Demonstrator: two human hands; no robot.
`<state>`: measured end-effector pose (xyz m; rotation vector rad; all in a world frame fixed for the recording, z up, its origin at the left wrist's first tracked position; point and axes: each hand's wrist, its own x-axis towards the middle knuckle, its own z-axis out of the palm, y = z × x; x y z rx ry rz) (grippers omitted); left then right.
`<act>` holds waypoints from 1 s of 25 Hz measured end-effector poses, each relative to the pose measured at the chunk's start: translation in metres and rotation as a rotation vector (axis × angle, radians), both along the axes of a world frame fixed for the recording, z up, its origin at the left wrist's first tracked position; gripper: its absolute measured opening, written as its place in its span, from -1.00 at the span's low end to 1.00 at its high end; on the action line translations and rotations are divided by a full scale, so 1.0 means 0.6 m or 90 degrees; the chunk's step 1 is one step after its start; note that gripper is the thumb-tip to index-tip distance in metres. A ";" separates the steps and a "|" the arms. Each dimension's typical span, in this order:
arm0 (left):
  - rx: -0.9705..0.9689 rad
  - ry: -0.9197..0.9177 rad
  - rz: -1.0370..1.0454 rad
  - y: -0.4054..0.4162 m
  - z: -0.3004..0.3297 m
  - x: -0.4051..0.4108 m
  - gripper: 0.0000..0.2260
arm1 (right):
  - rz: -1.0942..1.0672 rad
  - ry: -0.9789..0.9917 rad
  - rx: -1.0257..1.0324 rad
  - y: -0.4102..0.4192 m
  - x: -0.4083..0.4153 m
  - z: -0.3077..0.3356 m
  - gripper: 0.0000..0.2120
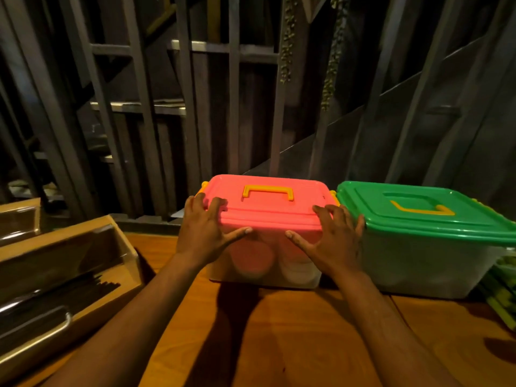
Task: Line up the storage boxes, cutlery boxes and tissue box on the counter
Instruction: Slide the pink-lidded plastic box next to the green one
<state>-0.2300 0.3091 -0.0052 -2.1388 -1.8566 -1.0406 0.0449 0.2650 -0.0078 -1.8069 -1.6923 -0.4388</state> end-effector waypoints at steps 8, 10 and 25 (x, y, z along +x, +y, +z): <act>0.008 0.001 0.004 0.016 -0.001 0.005 -0.10 | -0.008 -0.015 0.010 0.019 0.004 -0.001 -0.09; -0.015 0.042 0.009 0.015 0.003 0.001 -0.11 | -0.010 -0.016 -0.013 0.014 0.002 -0.001 -0.07; 0.017 0.081 0.043 -0.221 0.017 -0.104 -0.70 | 0.220 0.077 0.083 -0.075 -0.237 -0.003 -0.52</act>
